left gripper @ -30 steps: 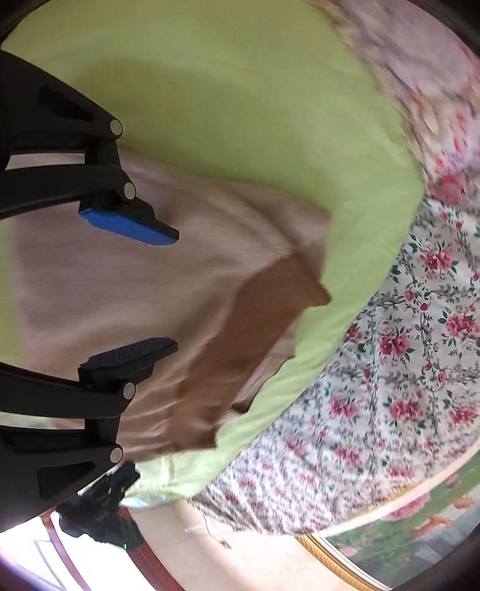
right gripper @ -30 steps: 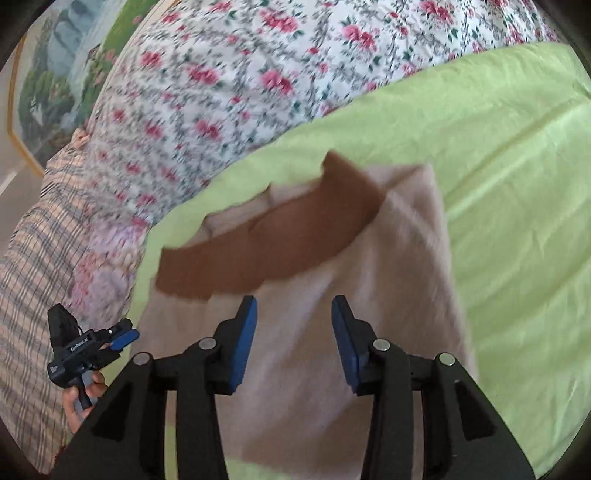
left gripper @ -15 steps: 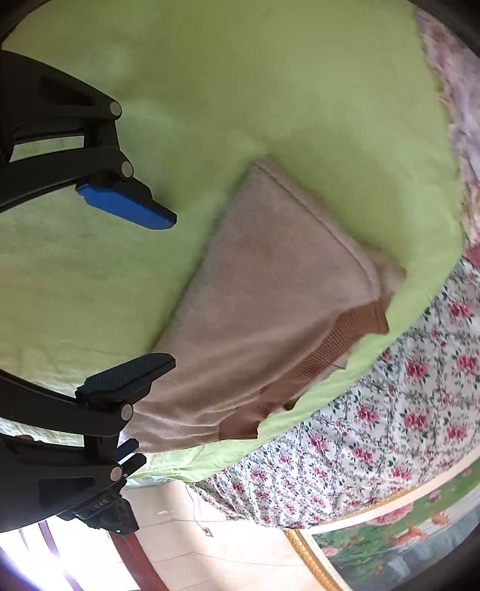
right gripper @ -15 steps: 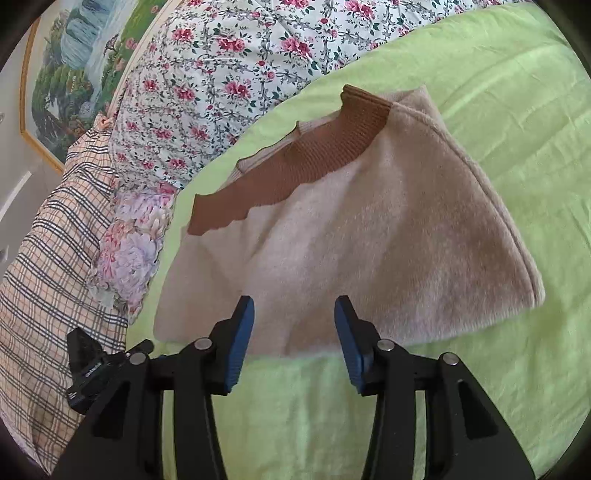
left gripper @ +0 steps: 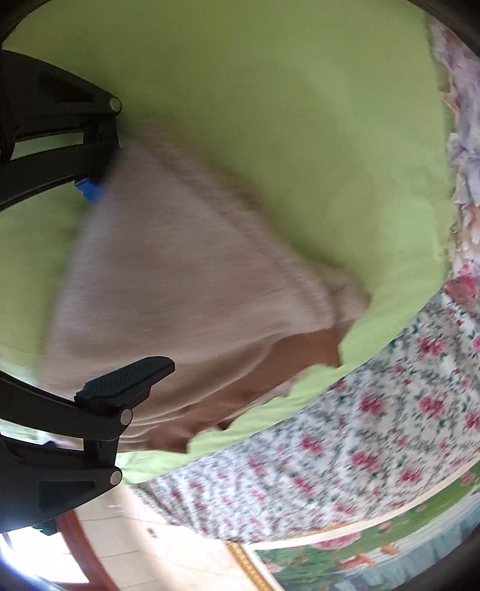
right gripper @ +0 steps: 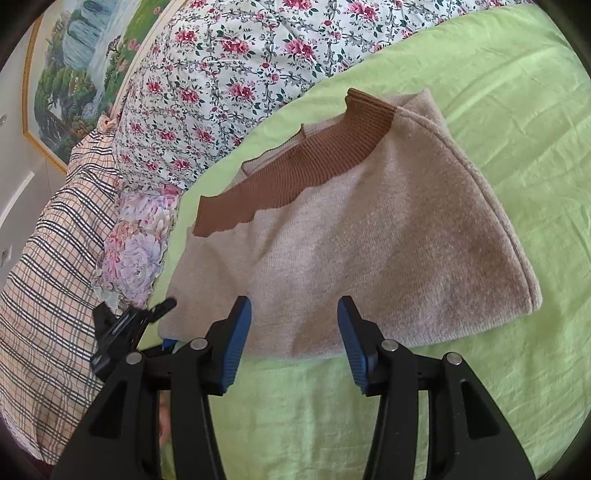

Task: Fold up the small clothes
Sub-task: 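Grasp the folded sweater edge with the left gripper while the right gripper grasps the other edge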

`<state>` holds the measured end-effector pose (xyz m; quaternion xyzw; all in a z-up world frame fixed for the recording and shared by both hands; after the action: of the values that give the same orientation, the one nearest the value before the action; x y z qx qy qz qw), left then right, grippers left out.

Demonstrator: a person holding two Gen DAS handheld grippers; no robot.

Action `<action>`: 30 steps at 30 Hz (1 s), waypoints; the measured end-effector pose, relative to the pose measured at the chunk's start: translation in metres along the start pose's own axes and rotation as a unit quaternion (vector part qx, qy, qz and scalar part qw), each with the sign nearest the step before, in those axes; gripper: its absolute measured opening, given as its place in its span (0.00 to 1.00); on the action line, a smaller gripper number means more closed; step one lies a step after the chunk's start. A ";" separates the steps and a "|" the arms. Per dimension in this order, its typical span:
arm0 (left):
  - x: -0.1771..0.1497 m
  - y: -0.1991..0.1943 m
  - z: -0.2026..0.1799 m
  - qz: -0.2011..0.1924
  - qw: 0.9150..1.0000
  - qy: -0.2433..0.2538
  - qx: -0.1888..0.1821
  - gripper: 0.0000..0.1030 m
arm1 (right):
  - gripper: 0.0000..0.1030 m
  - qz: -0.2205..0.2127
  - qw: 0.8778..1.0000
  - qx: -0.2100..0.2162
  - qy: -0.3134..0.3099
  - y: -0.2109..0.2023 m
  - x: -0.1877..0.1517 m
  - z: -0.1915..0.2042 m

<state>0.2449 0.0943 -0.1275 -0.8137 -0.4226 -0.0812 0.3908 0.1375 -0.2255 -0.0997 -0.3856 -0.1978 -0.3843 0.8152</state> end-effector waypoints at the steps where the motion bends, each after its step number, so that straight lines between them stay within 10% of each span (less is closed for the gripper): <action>1: 0.007 0.005 -0.001 -0.005 1.000 0.002 0.004 0.69 | 0.49 -0.001 1.000 0.001 -0.001 0.001 0.003 0.000; 5: 0.026 0.017 -0.019 -0.013 0.999 0.040 0.007 0.17 | 0.49 -0.004 1.000 0.000 -0.008 0.008 0.023 -0.005; 14: -0.013 -0.013 -0.153 -0.019 0.977 0.196 -0.085 0.06 | 0.49 0.032 0.997 0.060 0.026 0.031 0.072 -0.013; 17: -0.054 -0.003 -0.193 0.009 0.961 0.253 -0.110 0.06 | 0.74 0.076 0.987 0.121 0.079 0.050 0.078 -0.012; 26: -0.127 0.046 -0.202 0.084 0.945 0.299 -0.101 0.06 | 0.82 0.145 0.970 0.149 0.122 0.130 0.084 -0.002; 28: -0.131 0.048 -0.202 0.083 0.942 0.311 -0.097 0.06 | 0.81 0.142 0.975 0.143 0.095 0.148 0.092 0.010; 30: -0.133 0.050 -0.207 0.081 0.939 0.322 -0.092 0.06 | 0.46 0.139 0.980 0.125 0.069 0.162 0.099 0.015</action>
<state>0.2399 -0.1515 -0.0761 -0.8078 -0.1979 -0.3456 0.4346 0.3251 -0.1950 -0.1066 -0.2770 -0.1322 -0.2649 0.9141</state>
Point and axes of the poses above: each gripper's, at about its wrist camera, not at the fingertips, and y roughly the way its jaws point, z to its left, x to its top, the point moved 9 cm from there along y, roughly the way its jaws point, and after that the axes turned 7 degrees about -z, right-handed, at the moved point
